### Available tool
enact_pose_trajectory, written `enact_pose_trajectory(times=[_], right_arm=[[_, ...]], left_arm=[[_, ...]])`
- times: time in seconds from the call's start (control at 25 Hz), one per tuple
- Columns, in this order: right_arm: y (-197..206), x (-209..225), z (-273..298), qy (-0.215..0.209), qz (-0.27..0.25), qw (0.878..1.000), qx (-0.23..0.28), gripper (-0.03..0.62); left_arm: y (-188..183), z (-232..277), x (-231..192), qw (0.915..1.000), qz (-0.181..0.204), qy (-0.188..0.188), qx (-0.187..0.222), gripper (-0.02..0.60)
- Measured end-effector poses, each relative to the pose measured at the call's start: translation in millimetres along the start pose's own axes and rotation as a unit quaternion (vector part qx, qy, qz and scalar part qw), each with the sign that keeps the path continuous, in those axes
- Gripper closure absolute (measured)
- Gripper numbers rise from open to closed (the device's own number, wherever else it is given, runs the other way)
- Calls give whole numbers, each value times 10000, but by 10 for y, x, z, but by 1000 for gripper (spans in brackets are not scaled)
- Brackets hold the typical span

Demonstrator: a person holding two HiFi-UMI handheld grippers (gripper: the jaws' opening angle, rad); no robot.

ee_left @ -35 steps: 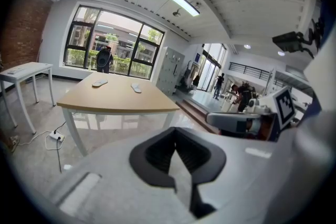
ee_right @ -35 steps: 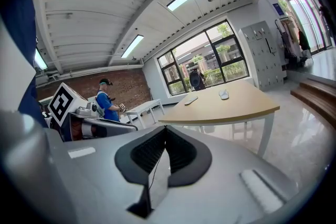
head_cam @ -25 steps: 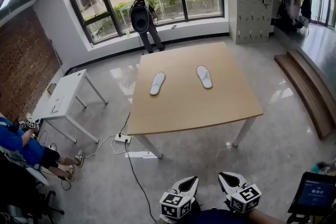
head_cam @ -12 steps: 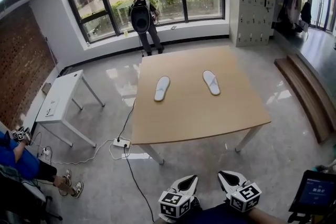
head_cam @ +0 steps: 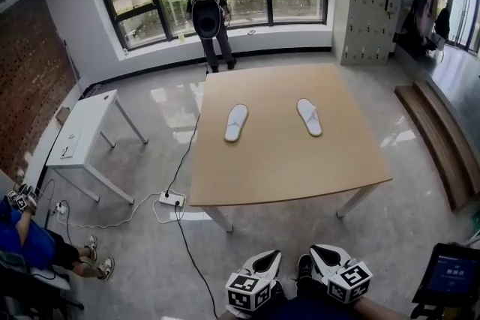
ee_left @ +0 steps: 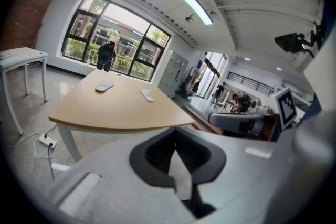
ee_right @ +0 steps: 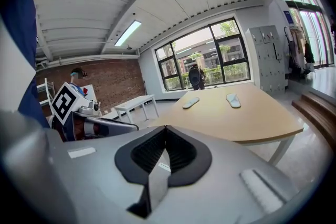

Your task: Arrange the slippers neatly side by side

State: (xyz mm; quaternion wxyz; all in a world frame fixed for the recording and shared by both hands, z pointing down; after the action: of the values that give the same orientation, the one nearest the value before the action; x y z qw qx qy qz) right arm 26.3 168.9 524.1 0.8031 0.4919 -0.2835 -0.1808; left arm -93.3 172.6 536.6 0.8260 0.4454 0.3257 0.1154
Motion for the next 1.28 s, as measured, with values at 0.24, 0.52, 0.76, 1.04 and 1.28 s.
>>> enact_pose_trajectory(times=[0.24,0.52,0.76,1.04,1.28], right_arm=[[-115,36,218,-162,54,9998,79,583],[-277,402,482,-326,89,9994,122,583],[-584,1355,654,-370,53,9993,49,583],[-824,1385,737,-509,255,9983,93,583],[-811,1705,836,-534,222,9982,147,583]], left_arm=[[-103,39,-161,9998,-27,-179,25,577],[-307,391,-294,9993,-1,-367,27,577],[-689,1314,-188,9991,19,-418,24,577],[-861,1409,-206,9989,81,-471,5,578],[-966,1644,-189,9983,142,-570,12,577]])
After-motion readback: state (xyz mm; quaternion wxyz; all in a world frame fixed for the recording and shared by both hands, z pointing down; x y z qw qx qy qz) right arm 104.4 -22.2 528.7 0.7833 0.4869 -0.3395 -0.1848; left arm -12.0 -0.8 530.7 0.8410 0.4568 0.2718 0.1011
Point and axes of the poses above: the fingertips, and each gripper's own axes: z forward along the fingers, x to its right, y out of its underside, the point moved 3 cm from there along -z, backward along the fingers
